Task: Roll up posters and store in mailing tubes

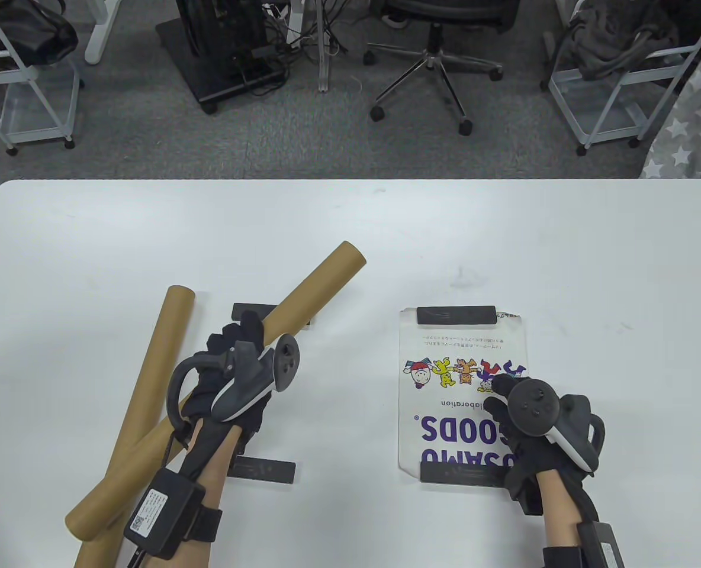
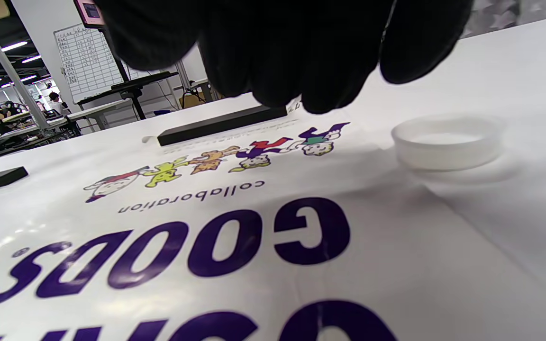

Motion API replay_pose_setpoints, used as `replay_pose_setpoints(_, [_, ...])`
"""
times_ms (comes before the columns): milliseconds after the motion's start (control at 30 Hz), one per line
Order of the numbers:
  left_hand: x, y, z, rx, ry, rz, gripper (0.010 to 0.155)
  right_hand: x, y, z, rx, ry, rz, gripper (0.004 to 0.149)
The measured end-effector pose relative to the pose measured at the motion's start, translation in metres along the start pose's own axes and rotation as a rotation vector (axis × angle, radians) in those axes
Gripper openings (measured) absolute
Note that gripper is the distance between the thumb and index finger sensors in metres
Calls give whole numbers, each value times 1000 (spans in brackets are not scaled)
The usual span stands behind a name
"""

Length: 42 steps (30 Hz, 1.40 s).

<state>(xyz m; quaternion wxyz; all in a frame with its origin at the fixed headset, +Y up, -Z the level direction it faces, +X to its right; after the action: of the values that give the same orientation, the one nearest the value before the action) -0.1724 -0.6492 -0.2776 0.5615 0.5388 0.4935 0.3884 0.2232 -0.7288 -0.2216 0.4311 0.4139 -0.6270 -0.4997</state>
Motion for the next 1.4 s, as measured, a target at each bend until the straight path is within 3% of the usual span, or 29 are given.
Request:
replay_pose_setpoints(200, [-28, -19, -10, 134, 4, -122, 90, -2, 2, 2, -19, -8, -1, 56])
replay_pose_setpoints(600, [-78, -42, -31, 359, -83, -234, 92, -2, 3, 3, -29, -9, 4, 55])
replay_pose_setpoints(867, [-104, -48, -38, 386, -101, -322, 92, 0, 2, 4, -32, -5, 18, 55])
replay_pose_setpoints(1400, [-127, -58, -46, 413, -117, -317, 92, 2, 3, 5, -31, -8, 25, 55])
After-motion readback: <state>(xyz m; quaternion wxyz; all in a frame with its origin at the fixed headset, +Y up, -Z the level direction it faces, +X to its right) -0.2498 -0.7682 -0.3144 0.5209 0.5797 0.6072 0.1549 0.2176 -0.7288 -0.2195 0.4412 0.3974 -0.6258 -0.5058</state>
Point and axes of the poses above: the tracker on the back of each hand, its own z axis roughly to the thumb side, its own y axis roughly from the fingertips to the wrist, x = y × z, the point moved 2 cm from there along -y, roughly from the wrist to the fingertips, and after that the axes turned 3 degrees about x, right-handed, at the moved point
